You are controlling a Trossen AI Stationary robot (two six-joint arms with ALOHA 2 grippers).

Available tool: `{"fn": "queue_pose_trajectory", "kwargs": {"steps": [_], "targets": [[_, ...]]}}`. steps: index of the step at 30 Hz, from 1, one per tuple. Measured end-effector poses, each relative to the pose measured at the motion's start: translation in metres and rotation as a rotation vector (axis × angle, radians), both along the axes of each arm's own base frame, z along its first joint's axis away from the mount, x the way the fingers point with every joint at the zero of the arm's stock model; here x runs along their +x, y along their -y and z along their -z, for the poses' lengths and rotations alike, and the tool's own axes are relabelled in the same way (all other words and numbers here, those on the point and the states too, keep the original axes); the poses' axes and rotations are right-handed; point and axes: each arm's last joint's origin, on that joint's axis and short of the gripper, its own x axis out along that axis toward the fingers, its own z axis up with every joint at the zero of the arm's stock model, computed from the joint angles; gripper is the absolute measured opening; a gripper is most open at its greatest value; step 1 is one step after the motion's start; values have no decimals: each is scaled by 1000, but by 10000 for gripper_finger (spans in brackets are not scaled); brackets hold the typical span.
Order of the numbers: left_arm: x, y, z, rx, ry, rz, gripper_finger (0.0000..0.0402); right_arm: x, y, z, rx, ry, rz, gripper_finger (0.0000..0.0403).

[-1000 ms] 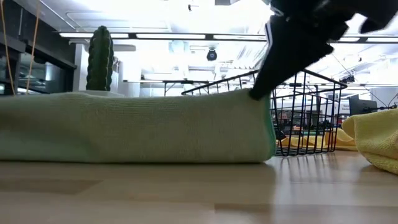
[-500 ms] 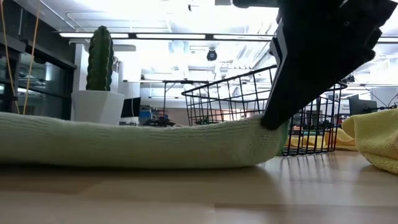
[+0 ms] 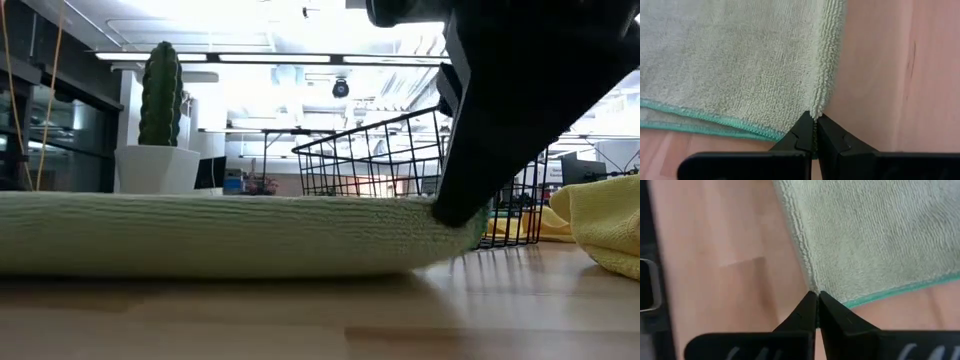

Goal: Fold microfiber towels
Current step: Fold the green microfiber towel

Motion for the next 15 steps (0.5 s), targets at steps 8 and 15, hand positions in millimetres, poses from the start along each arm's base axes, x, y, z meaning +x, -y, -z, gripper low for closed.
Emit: {"fn": "queue_pose_trajectory", "kwargs": {"steps": [8,15], "targets": [[3,6,-7,-117,-97,123,1,10,-10,-11,114,61,-105,0],[1,-5,-38,-161,15,70,1,20,-4,-30,65,102,-82,0]]}}
